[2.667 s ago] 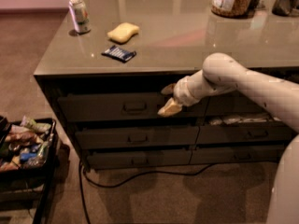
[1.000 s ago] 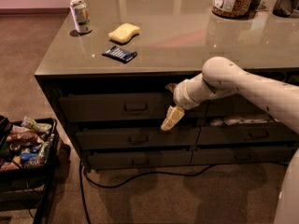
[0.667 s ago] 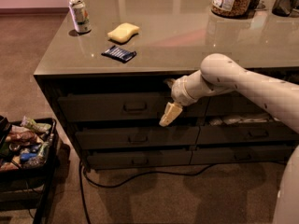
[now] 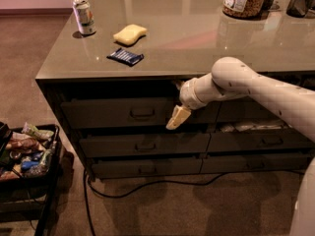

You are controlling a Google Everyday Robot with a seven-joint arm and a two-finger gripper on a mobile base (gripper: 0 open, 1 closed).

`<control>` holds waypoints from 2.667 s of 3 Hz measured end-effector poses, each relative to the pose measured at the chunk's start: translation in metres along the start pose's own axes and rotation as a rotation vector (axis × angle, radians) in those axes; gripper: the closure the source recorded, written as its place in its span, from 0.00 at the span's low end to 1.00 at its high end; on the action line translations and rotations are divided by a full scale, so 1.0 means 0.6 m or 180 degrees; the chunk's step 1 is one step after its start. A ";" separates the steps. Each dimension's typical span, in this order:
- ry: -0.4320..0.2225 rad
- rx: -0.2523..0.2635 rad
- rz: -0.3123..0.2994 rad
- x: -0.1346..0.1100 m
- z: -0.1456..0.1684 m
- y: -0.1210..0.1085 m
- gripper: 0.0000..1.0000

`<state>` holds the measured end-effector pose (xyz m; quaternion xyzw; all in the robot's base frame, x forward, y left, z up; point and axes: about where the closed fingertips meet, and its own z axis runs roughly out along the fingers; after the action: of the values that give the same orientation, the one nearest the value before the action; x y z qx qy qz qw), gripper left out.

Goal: Open top drawer

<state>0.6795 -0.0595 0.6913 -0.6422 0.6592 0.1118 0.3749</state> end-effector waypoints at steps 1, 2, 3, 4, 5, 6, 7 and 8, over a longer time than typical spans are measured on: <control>0.0025 -0.0044 0.0021 0.007 0.011 0.017 0.00; 0.0099 -0.0130 -0.0070 0.024 0.054 0.038 0.00; 0.0099 -0.0131 -0.0070 0.024 0.054 0.038 0.00; 0.0099 -0.0131 -0.0070 0.024 0.054 0.038 0.19; 0.0099 -0.0131 -0.0070 0.024 0.054 0.038 0.42; 0.0099 -0.0131 -0.0070 0.024 0.055 0.038 0.65; 0.0099 -0.0131 -0.0070 0.024 0.055 0.038 0.89; 0.0099 -0.0132 -0.0070 0.024 0.055 0.038 1.00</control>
Offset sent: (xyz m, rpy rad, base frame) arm -0.0317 -0.0097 -0.0276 -0.0212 0.0248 -0.0269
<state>0.6711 -0.0463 0.6517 -0.6587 0.6554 0.1113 0.3525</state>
